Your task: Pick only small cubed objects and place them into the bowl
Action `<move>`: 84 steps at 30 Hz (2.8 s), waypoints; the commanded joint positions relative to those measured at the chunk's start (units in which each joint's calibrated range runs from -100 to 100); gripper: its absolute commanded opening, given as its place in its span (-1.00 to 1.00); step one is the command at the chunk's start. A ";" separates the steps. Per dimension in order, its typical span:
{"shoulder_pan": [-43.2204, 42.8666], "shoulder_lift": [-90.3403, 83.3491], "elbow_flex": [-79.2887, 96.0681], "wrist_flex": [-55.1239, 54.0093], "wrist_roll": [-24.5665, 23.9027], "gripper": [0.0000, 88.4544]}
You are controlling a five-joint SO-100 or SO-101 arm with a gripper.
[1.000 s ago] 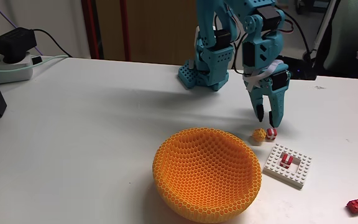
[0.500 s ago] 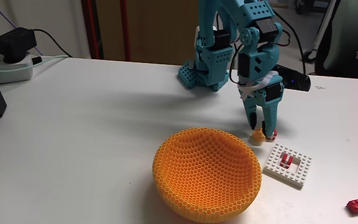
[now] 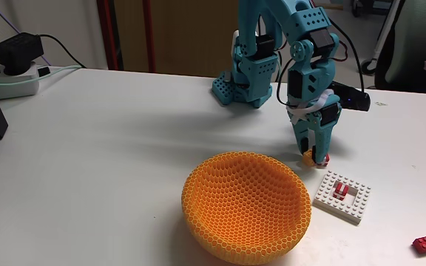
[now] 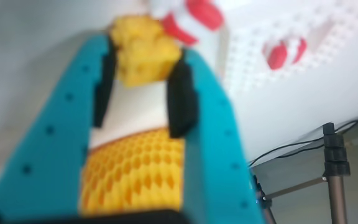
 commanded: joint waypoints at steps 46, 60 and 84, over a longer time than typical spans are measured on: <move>16.51 -22.04 -20.55 16.52 0.68 -0.44; -1.48 3.62 -23.35 13.39 -1.37 -0.61; 0.76 28.43 -50.89 21.99 0.44 -0.64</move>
